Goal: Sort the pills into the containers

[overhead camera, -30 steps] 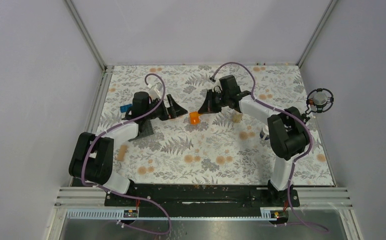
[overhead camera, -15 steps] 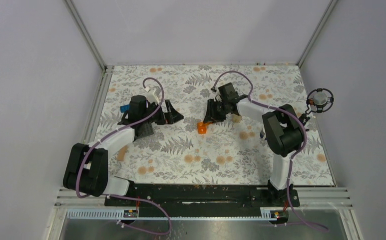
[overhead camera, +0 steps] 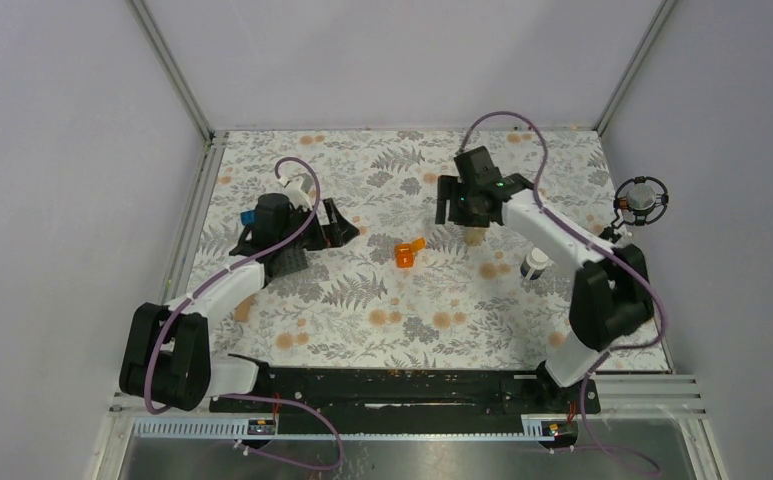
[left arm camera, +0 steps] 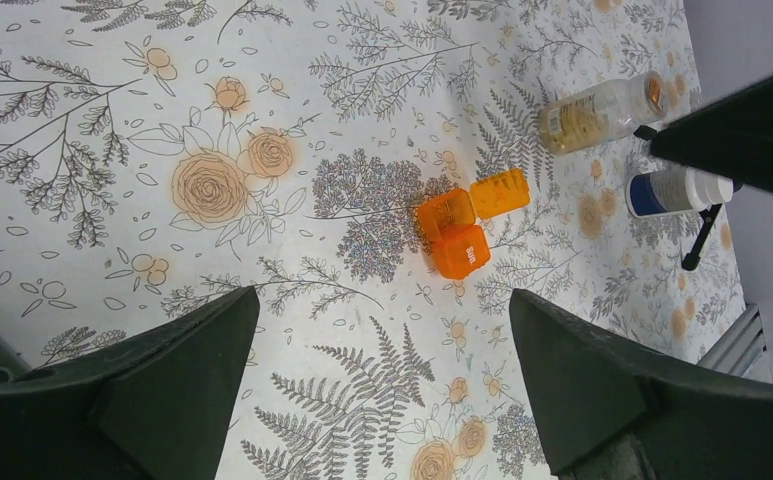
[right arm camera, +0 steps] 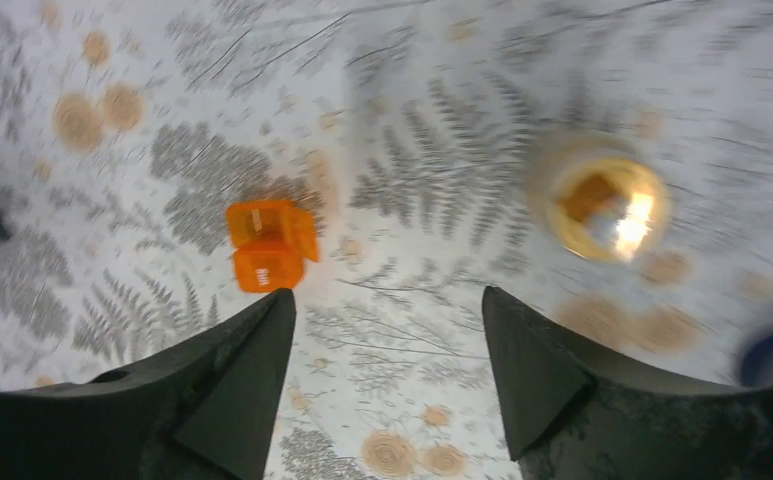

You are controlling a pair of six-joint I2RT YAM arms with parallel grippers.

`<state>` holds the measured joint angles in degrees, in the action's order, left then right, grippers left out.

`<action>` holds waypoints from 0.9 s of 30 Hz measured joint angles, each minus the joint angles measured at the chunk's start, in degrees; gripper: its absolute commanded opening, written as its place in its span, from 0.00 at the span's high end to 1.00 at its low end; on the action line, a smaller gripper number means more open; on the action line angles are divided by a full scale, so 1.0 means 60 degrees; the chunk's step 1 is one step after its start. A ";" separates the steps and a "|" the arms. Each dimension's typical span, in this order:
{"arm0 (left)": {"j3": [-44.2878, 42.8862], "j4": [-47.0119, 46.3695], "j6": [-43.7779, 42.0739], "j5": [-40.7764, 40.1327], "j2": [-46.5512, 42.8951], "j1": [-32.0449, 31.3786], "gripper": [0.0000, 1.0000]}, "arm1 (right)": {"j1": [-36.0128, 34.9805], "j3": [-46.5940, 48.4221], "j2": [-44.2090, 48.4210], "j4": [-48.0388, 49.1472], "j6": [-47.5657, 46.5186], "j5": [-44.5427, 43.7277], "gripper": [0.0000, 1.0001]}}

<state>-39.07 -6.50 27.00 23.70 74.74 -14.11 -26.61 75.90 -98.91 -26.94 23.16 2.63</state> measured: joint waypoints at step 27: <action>0.0215 -0.0153 0.0248 -0.0135 -0.0576 -0.0051 0.04 | 0.2091 -0.2630 0.2517 -0.2637 0.1818 -0.6043 0.28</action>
<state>-37.78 -7.42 28.49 22.90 71.29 -14.41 -14.06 60.12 -83.81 -42.76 34.06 -33.63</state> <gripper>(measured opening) 0.959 0.781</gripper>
